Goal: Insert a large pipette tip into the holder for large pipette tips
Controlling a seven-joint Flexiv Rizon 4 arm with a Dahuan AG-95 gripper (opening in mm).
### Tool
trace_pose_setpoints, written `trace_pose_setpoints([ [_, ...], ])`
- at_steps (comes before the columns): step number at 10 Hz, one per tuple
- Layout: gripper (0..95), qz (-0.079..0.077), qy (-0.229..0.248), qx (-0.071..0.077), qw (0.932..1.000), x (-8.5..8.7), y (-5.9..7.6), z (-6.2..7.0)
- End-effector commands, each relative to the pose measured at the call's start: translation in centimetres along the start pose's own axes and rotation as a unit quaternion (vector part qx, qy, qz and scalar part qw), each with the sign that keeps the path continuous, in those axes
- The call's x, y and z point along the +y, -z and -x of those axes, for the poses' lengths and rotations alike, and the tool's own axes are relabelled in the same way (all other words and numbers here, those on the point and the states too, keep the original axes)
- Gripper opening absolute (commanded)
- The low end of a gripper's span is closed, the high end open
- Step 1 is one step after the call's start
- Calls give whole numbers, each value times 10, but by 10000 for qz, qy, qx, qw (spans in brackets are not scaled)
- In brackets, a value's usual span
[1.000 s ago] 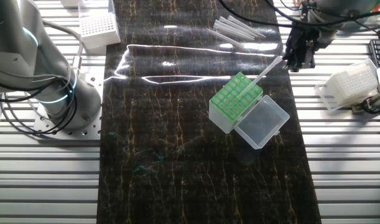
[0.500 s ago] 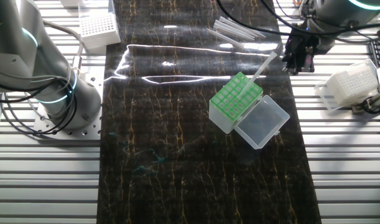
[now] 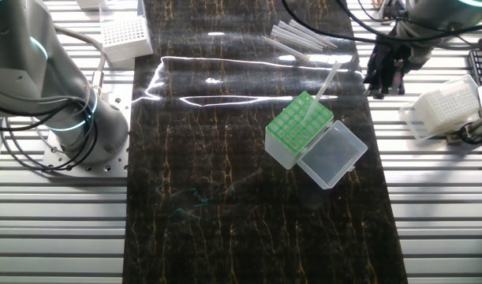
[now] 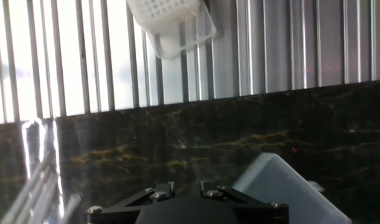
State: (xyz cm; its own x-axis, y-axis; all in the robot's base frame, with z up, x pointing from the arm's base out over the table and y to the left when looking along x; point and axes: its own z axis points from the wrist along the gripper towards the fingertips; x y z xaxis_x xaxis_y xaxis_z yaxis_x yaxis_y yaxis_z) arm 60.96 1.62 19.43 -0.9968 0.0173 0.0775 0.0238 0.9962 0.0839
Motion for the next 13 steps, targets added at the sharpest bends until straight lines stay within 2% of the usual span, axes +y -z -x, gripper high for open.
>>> trace_pose_setpoints([
  [1,190,-207,87,143,9996,-15,3,-10],
  [2,190,-209,172,125,9996,-23,-2,-18],
  [3,190,-106,216,62,9997,-28,-7,-28],
  [4,190,-71,187,73,9998,-26,-7,-38],
  [5,190,-73,252,92,9996,-25,-7,-39],
  [6,190,11,224,71,9997,-24,-8,-39],
  [10,190,183,199,-33,9996,-11,-15,-28],
  [11,190,177,-6,-61,9998,-5,-15,-24],
  [12,190,131,1,-94,9999,-4,-15,-22],
  [13,190,-45,301,-99,9995,-3,-15,-22],
])
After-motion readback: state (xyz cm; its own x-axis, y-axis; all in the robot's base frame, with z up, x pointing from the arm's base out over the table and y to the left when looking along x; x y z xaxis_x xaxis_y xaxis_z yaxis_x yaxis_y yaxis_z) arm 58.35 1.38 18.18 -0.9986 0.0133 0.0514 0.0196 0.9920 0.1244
